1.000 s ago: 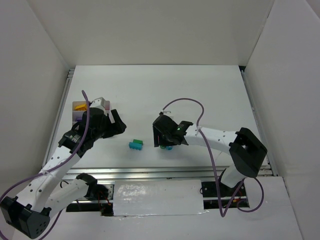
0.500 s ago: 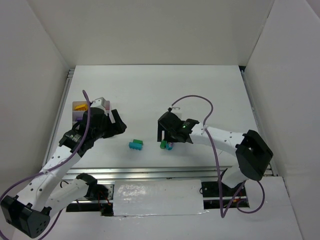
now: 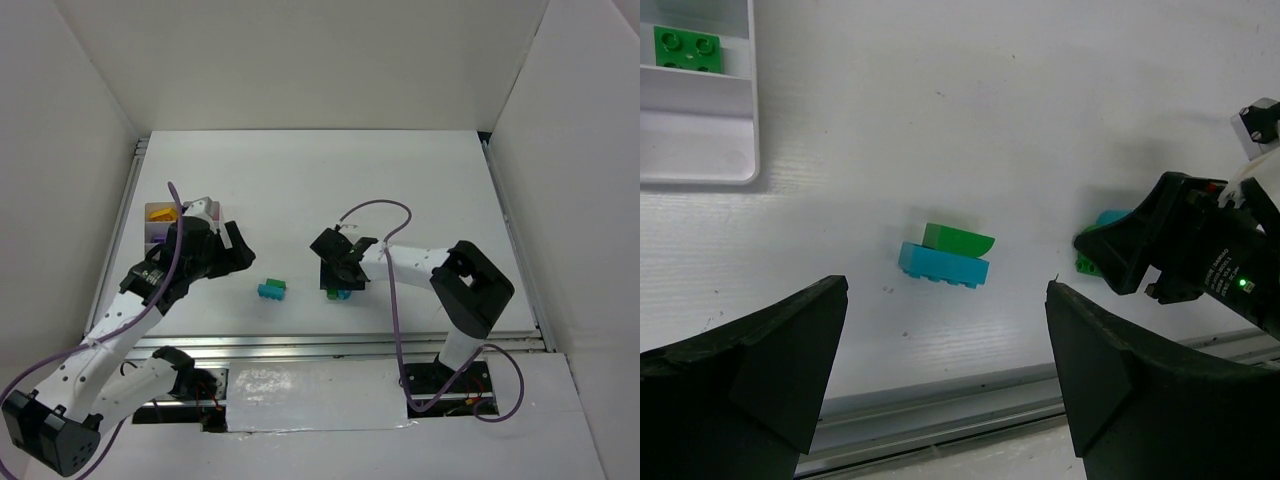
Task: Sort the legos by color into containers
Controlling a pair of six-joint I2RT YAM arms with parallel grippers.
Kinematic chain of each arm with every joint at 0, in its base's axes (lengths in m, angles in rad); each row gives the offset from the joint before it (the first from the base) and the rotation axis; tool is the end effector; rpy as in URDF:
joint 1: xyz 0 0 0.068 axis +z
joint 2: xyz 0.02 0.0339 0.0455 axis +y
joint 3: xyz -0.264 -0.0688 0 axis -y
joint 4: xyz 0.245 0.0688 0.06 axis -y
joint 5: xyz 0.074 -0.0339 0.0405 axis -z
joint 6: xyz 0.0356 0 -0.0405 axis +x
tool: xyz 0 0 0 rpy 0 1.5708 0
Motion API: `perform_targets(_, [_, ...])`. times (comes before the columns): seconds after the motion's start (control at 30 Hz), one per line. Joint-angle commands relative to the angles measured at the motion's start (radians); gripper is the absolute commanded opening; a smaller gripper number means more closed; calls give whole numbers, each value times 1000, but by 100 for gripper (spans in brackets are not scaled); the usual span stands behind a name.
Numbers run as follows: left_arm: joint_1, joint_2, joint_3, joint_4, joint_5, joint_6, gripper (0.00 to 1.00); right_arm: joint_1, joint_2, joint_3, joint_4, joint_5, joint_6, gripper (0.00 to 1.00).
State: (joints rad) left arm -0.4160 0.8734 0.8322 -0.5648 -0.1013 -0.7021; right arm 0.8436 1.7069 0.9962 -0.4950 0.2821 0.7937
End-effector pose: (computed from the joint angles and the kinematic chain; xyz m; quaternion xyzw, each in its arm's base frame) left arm 0.1731 -0.0725 0.3034 -0.1494 0.8724 -0.2077 0.4166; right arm 0.2197 0.2319 0.1596 0.0012 0.9740 0.0368 0.2237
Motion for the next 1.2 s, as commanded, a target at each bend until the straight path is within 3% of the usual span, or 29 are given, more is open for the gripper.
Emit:
perform_targets(0.0, [-6, 1, -15, 36, 32, 29, 93, 3, 3, 1, 50, -17, 16, 59])
perform_targets(0.1, [-9, 10, -13, 39, 43, 33, 93, 3, -21, -11, 61, -20, 18, 44])
perform_targets(0.2, [-12, 3, -27, 71, 93, 52, 92, 2, -78, -18, 61, -20, 21, 40])
perform_targets(0.3, [-15, -5, -70, 173, 285, 79, 91, 2, -167, -30, 55, -6, 45, 39])
perform_targets(0.33, [-18, 1, -106, 207, 408, 79, 91, 5, -197, -36, 61, -1, 70, 38])
perform_targets(0.47, [-82, 30, -183, 408, 589, 32, 89, 14, -358, -51, 67, 20, 117, 39])
perform_targets(0.63, [-254, 64, -189, 604, 531, -30, 91, 57, -417, 21, -3, 84, 151, 40])
perform_targets(0.8, [-369, 88, -185, 744, 346, -108, 92, 112, -467, 42, -24, 143, 205, 41])
perform_targets(0.97, [-422, 114, -177, 764, 167, -166, 92, 133, -521, 35, -14, 167, 236, 41])
perform_targets(1.17, [-423, 133, -193, 818, 135, -181, 91, 157, -563, 41, 6, 143, 233, 41])
